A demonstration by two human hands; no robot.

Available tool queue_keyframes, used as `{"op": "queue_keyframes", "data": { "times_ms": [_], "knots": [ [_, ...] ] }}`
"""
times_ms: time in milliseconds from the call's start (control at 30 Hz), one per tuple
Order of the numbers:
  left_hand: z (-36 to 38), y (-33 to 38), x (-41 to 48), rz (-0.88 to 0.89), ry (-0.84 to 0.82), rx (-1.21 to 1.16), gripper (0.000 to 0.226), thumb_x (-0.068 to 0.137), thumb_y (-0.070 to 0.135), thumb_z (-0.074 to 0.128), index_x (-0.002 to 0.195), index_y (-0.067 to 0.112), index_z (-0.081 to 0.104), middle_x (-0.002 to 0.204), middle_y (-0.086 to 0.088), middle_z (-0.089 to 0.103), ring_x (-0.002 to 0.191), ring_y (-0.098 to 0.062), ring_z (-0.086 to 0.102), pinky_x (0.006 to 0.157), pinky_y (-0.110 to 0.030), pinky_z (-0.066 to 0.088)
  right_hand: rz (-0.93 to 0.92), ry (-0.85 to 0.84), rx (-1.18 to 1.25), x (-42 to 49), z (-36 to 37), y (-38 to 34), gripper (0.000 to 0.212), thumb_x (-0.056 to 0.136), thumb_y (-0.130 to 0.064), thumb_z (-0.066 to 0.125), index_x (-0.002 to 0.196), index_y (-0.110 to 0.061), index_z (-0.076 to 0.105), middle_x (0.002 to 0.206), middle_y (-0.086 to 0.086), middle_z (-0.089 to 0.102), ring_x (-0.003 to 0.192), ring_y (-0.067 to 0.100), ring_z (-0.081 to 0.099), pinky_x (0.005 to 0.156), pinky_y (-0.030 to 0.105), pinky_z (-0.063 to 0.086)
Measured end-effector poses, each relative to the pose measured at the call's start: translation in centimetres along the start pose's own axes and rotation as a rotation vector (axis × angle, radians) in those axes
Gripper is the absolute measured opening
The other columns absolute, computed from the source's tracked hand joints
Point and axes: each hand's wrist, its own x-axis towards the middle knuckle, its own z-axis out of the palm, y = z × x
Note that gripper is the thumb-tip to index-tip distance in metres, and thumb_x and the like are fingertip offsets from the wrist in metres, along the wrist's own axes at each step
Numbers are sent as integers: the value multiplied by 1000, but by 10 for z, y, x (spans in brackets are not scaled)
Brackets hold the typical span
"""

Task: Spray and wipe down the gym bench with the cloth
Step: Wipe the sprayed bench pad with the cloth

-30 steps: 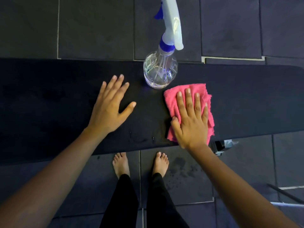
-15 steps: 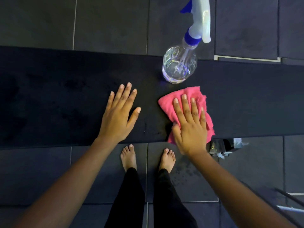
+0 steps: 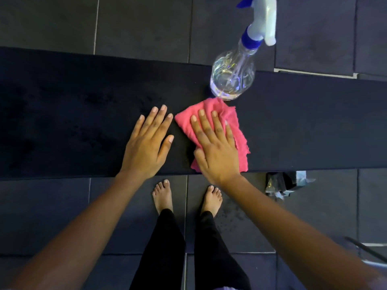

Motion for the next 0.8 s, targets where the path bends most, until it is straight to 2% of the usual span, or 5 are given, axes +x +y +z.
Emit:
{"op": "queue_keyframes", "data": {
  "times_ms": [267, 433, 567, 700, 800],
  "knots": [
    [-5, 8, 1, -39, -42, -14, 57, 98, 36, 29, 150, 11, 27, 160, -5, 17, 149, -19, 9, 122, -41, 6, -398, -269, 91, -68, -25, 58, 57, 91, -26, 36, 147, -16, 43, 157, 3, 35, 150, 25, 19, 121, 50, 19],
    [-2, 28, 0, -123, -46, -55, 56, 101, 32, 40, 150, 9, 27, 161, -8, 13, 149, -19, 4, 120, -45, 4, -12, -70, 693, -62, -53, 48, 50, 80, -5, 36, 115, -6, 71, 128, 18, 64, 129, 25, 54, 111, 28, 37],
    [-4, 39, 4, -180, -38, -95, 55, 100, 32, 42, 149, 8, 30, 161, -9, 13, 150, -21, 5, 121, -47, 4, 419, 296, 1107, -54, -86, 42, 54, 75, -3, 38, 75, -39, 78, 77, 12, 71, 62, -6, 57, 61, 8, 43],
    [-1, 41, 5, -201, -49, -65, 57, 101, 36, 36, 150, 9, 26, 162, -9, 9, 150, -20, 2, 121, -48, 2, 359, 308, 865, -44, -92, 40, 55, 83, -13, 37, 131, -27, 61, 146, -5, 51, 142, 8, 36, 119, 28, 25],
    [2, 41, 2, -187, -55, -10, 63, 97, 40, 30, 151, 9, 23, 162, -10, 7, 149, -20, 0, 120, -48, 3, 284, 4, 229, -41, -60, 30, 66, 93, -52, 18, 156, -30, 17, 165, -2, 2, 152, 21, -10, 122, 51, -8]
  ]
}}
